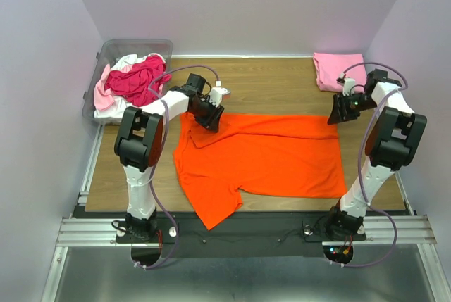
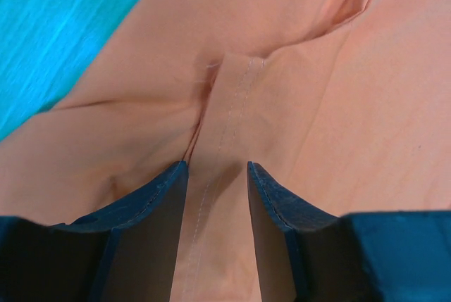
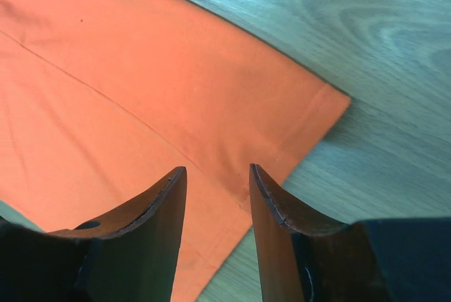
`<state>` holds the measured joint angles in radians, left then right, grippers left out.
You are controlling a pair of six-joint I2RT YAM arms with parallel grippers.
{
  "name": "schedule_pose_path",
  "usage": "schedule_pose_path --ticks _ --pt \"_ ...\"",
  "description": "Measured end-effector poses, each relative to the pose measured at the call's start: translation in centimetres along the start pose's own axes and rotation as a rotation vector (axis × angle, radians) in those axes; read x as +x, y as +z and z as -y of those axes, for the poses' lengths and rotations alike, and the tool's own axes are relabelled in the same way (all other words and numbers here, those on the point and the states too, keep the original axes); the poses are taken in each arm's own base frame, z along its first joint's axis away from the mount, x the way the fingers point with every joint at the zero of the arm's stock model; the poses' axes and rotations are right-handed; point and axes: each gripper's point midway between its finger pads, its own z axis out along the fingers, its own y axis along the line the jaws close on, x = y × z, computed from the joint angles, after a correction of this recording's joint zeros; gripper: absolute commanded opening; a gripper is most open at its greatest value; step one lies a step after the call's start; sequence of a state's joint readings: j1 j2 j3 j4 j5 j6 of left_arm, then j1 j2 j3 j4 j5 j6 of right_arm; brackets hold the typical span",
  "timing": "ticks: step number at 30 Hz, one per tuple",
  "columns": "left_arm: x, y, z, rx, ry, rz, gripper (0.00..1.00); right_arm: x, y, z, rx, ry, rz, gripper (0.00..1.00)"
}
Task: Fold and stack the t-shirts
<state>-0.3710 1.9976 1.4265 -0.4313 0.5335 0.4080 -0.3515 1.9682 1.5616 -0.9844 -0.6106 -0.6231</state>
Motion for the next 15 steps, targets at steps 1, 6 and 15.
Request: schedule_pose_path --ticks 1,6,15 --pt "0.0 0.2 0.1 0.01 -0.005 0.001 0.51 0.1 0.3 -0.1 -0.006 0.005 -0.007 0.46" --pt "-0.1 0.8 0.7 0.061 -0.019 0.004 0.35 0.4 0.7 0.0 -0.012 0.018 -0.02 0.46" --pt "0.9 -0.1 4.8 0.138 0.107 -0.023 0.12 0.5 0.7 0.1 -0.003 0.019 -0.027 0.46"
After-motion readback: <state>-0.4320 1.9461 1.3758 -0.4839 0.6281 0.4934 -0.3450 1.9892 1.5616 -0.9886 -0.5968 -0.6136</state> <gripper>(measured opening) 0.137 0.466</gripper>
